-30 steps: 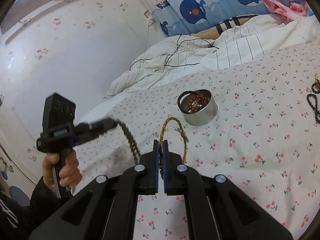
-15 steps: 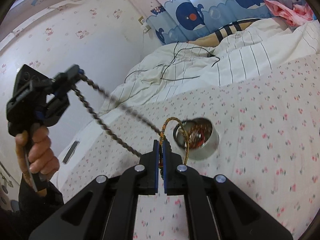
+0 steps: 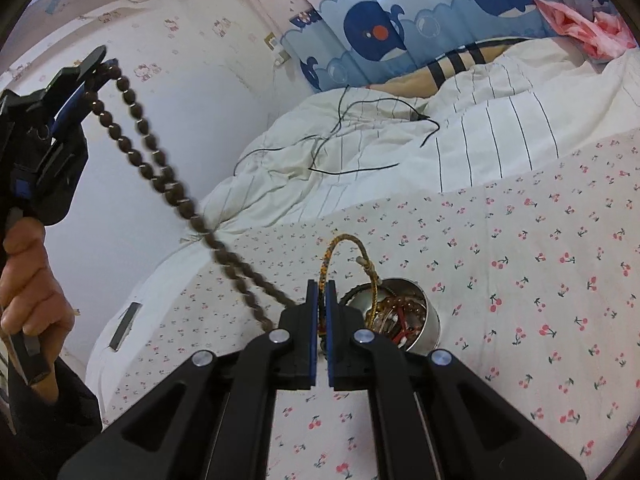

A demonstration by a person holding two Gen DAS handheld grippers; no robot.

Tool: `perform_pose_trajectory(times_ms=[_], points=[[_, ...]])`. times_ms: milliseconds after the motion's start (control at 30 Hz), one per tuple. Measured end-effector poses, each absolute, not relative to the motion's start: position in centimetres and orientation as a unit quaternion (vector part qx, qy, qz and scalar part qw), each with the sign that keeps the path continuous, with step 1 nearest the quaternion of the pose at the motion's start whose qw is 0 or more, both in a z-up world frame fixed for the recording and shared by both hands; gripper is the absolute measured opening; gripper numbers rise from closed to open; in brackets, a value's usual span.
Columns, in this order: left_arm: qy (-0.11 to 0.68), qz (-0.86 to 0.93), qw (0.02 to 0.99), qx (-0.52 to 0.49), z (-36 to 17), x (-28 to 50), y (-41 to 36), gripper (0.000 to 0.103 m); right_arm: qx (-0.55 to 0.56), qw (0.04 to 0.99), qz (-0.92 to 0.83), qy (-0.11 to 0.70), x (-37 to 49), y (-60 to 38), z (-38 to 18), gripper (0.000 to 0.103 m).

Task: Organize jewelry
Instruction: 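Lift the string bracelet with the right gripper while the left lifts the brown bead strand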

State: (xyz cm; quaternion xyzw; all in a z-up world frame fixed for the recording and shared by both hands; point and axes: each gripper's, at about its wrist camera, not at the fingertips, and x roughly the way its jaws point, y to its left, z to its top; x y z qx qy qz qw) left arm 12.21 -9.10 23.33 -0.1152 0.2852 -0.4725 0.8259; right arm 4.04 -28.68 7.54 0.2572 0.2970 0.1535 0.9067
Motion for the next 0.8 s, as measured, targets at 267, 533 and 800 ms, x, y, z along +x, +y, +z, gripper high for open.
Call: perform_pose_trajectory(times_ms=[267,533,800], points=[[0.301,-0.460,0.823,-0.144,19.4,14.8,-8.7,0.007,0.254,0.903,0.142,0.317,6.1,-28.8,4.6,0.004],[0.287,-0.455,0.829,-0.153,20.5,15.7,-7.7,0.007,0.258,0.902,0.138,0.319,6.8,-29.0,3.9,0.004],[0.347,-0.452,0.814,-0.115,16.6,13.4,-7.4,0.007,0.237,0.902,0.136,0.334,7.2,-28.1,3.7,0.004]])
